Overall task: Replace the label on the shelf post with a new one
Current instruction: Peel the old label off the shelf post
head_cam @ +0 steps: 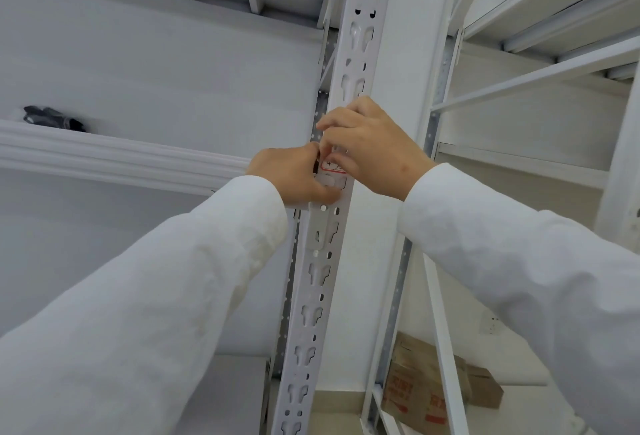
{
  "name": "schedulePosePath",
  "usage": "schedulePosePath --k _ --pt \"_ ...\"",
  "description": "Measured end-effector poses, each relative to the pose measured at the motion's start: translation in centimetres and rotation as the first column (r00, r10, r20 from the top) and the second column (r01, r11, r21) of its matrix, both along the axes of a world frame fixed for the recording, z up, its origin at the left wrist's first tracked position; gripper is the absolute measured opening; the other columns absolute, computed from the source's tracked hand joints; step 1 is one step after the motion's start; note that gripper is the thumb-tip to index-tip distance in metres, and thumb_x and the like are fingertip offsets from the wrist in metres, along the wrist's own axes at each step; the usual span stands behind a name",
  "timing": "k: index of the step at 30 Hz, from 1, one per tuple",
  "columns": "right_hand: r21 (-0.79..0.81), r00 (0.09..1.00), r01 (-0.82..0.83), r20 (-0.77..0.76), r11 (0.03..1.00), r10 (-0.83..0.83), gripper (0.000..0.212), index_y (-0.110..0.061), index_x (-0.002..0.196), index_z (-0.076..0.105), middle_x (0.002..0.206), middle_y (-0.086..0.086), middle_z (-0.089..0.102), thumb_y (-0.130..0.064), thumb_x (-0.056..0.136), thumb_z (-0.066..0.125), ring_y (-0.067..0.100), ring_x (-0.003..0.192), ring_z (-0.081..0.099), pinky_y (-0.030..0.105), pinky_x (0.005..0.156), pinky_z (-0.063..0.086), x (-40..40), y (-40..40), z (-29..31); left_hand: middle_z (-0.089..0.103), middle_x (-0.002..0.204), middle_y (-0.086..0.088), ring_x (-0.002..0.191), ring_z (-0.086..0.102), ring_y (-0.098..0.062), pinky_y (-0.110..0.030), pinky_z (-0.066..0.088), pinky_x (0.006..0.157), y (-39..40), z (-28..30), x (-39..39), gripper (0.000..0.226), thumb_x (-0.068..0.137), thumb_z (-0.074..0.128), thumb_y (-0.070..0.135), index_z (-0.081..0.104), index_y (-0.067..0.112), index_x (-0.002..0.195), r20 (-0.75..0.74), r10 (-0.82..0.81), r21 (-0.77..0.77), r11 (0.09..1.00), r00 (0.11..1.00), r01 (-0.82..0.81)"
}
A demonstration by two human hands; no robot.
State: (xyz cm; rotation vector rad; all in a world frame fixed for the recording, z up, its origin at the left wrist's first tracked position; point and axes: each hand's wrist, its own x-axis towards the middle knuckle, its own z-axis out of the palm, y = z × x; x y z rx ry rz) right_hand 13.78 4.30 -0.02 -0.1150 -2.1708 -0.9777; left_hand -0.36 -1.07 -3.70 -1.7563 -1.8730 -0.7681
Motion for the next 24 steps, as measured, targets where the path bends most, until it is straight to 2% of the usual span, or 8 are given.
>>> schedulePosePath --k 3,14,18,24 --pt "0.004 1.0 0.006 0.016 1.0 -0.006 0.004 -0.012 0.077 0.069 0.104 0.004 0.067 -0.009 0.077 0.065 0.033 0.091 0.054 0.038 0.08 0.045 0.16 0.1 0.34 0.062 0.089 0.005 0.082 0.058 -0.02 -0.03 0.037 0.07 -0.15 0.17 0.0 0.051 0.076 0.056 0.059 0.047 0.022 0.11 0.0 0.006 0.002 1.0 1.0 -0.006" --pt "0.096 0.999 0.028 0.041 0.995 -0.032 0.013 -0.013 0.077 0.066 0.1 0.002 0.067 -0.001 0.076 0.07 0.032 0.083 0.055 0.035 0.066 0.049 0.21 -0.16 0.44 0.064 0.094 0.006 0.085 0.06 -0.02 -0.031 0.042 0.072 0.02 0.09 -0.23 0.055 0.075 0.055 0.062 0.047 0.023 0.113 -0.009 0.001 0.0 1.0 1.0 -0.001" --pt "0.078 0.999 0.028 0.031 0.997 -0.03 0.013 -0.013 0.077 0.066 0.1 0.001 0.068 -0.001 0.076 0.07 0.031 0.084 0.056 0.027 0.064 0.041 0.4 -0.15 0.32 0.064 0.095 0.007 0.085 0.059 -0.019 -0.03 0.04 0.072 -0.1 0.0 0.02 0.052 0.076 0.055 0.06 0.047 0.023 0.113 -0.011 -0.009 0.001 1.0 1.0 0.009" --pt "0.049 1.0 0.03 0.004 0.998 -0.03 0.011 -0.015 0.08 0.065 0.102 -0.002 0.067 -0.004 0.08 0.066 0.029 0.088 0.055 0.036 0.061 0.052 0.37 -0.26 0.16 0.064 0.096 0.007 0.086 0.06 -0.02 -0.03 0.04 0.072 -0.22 0.17 -0.13 0.053 0.077 0.055 0.061 0.047 0.022 0.112 -0.015 -0.009 -0.003 1.0 1.0 0.009"
